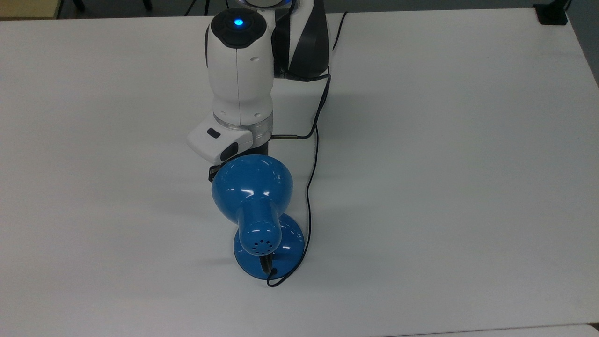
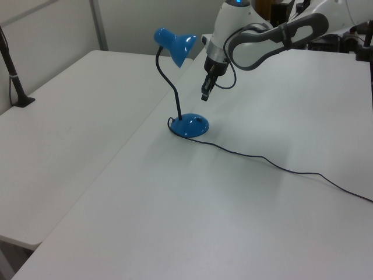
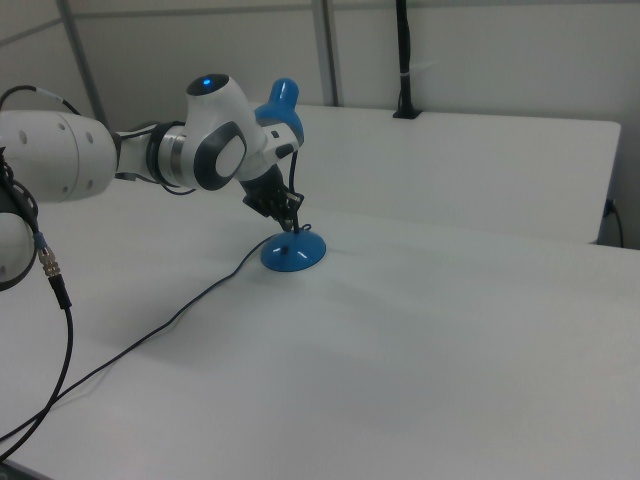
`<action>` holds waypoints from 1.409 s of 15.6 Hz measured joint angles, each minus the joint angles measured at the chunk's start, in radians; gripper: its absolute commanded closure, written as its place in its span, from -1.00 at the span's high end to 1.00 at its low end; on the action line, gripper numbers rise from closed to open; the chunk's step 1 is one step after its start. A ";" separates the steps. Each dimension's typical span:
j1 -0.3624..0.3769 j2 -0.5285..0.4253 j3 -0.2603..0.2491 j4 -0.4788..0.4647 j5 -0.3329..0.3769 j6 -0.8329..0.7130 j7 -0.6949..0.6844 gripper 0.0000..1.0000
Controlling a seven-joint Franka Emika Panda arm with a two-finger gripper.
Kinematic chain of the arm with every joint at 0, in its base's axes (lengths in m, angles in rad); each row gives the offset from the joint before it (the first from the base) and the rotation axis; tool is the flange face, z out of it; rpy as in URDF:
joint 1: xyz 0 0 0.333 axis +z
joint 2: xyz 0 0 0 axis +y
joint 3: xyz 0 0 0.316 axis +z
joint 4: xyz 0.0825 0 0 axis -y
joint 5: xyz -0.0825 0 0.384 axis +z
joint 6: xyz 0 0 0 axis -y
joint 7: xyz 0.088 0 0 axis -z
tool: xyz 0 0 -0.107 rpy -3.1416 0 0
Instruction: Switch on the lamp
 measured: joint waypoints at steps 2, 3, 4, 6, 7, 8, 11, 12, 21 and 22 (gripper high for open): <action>0.001 0.003 0.000 -0.004 0.000 0.000 0.000 -1.00; 0.002 0.006 0.001 -0.006 0.000 0.000 0.000 -1.00; 0.003 0.011 0.003 -0.008 0.000 0.000 0.000 -1.00; 0.006 0.024 0.008 -0.010 0.000 0.000 0.000 -1.00; 0.006 0.032 0.010 -0.010 0.000 0.001 0.000 -1.00; 0.006 0.041 0.011 -0.010 0.000 0.004 0.000 -1.00; 0.011 0.068 0.016 -0.010 0.000 0.044 0.017 -1.00; 0.015 0.075 0.016 -0.010 0.000 0.051 0.023 -1.00; 0.018 0.116 0.018 0.043 0.000 0.058 0.078 -1.00; 0.019 0.117 0.019 0.045 0.000 0.058 0.081 -1.00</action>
